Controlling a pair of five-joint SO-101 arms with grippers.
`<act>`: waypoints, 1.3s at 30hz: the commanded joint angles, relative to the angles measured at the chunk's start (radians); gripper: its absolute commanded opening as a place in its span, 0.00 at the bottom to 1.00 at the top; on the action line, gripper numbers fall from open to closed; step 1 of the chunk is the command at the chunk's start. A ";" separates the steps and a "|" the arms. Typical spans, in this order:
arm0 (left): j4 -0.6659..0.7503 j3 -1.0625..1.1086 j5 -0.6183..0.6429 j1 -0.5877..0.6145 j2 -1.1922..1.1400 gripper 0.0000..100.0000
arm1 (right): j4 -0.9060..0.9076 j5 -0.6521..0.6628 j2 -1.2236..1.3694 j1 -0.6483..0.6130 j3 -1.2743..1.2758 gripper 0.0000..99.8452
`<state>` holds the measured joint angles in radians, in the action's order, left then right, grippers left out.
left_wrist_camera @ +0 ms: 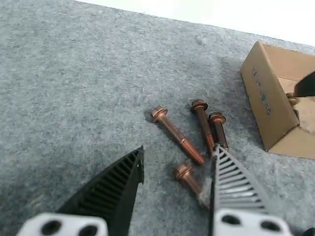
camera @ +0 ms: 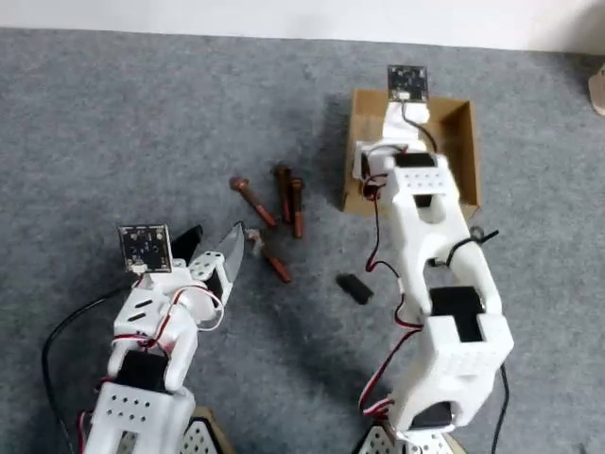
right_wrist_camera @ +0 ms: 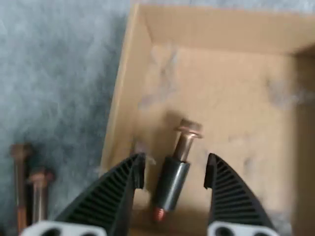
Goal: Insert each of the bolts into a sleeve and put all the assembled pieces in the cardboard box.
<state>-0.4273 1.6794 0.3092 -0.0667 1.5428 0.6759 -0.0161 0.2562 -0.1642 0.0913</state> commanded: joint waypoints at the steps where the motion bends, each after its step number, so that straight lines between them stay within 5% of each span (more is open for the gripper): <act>1: -0.003 0.025 -0.011 0.013 0.015 0.21 | 0.120 0.000 -0.117 -0.008 -0.087 0.01; 5: -0.005 0.025 -0.011 0.013 0.015 0.21 | 0.213 0.012 -0.209 -0.010 -0.087 0.02; 13: -0.006 0.025 -0.011 0.008 0.015 0.21 | 0.595 0.321 -0.277 -0.015 -0.087 0.01; 20: -0.006 0.025 -0.011 0.008 0.015 0.21 | 0.825 0.494 -0.417 -0.042 -0.027 0.15; 30: -0.006 0.025 -0.011 0.008 0.015 0.21 | 0.529 0.620 -0.705 -0.081 0.542 0.15; 39: -0.006 0.025 -0.011 0.012 0.015 0.21 | 0.351 0.698 -0.704 -0.085 0.739 0.15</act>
<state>-0.4319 1.6794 0.3092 -0.0667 1.5428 1.0948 0.6529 -0.4097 -0.2424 0.8247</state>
